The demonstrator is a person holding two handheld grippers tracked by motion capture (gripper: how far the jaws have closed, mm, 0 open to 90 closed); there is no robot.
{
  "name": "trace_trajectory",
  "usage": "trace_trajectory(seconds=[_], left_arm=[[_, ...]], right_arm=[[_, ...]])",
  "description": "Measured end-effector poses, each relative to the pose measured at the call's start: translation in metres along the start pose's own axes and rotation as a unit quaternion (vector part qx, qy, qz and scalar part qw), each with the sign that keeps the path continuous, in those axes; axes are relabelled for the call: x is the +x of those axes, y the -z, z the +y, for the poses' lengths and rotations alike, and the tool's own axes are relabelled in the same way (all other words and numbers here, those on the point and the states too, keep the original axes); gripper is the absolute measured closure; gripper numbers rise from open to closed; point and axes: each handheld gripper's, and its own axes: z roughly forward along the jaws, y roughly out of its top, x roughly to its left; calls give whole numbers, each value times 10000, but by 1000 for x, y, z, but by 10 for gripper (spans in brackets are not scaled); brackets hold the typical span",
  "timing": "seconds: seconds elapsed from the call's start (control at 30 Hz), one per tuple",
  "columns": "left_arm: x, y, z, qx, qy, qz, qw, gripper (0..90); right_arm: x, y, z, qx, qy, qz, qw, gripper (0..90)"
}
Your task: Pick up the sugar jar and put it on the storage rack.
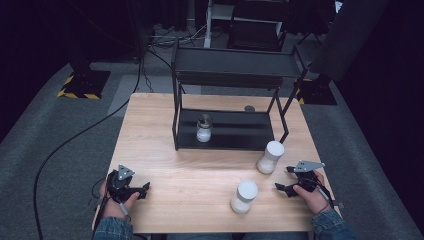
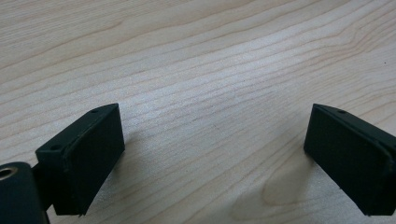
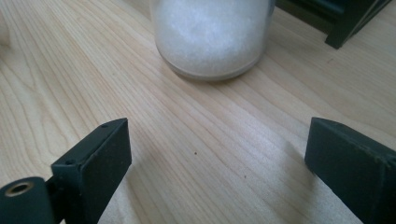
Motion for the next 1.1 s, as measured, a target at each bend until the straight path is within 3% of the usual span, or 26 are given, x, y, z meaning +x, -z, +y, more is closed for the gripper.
trace_trajectory(seconds=[0.27, 0.4, 0.63, 0.93, 1.1], left_arm=[[0, 0, 0, -1, 7, 9, 10000, 50], [-1, 0, 0, -2, 7, 10, 10000, 50], [-1, 0, 0, -1, 7, 10, 10000, 50], [-1, 0, 0, -3, 7, 10, 10000, 50], [-1, 0, 0, -3, 10, 9, 10000, 50]], right_arm=[[6, 12, 4, -226, 49, -68, 9997, 72], [1, 21, 3, -496, -152, 146, 9985, 74], [11, 35, 10, -614, 15, -56, 9981, 74], [20, 50, 19, -830, 136, -45, 9965, 76], [21, 58, 21, -962, 15, 51, 9953, 77]])
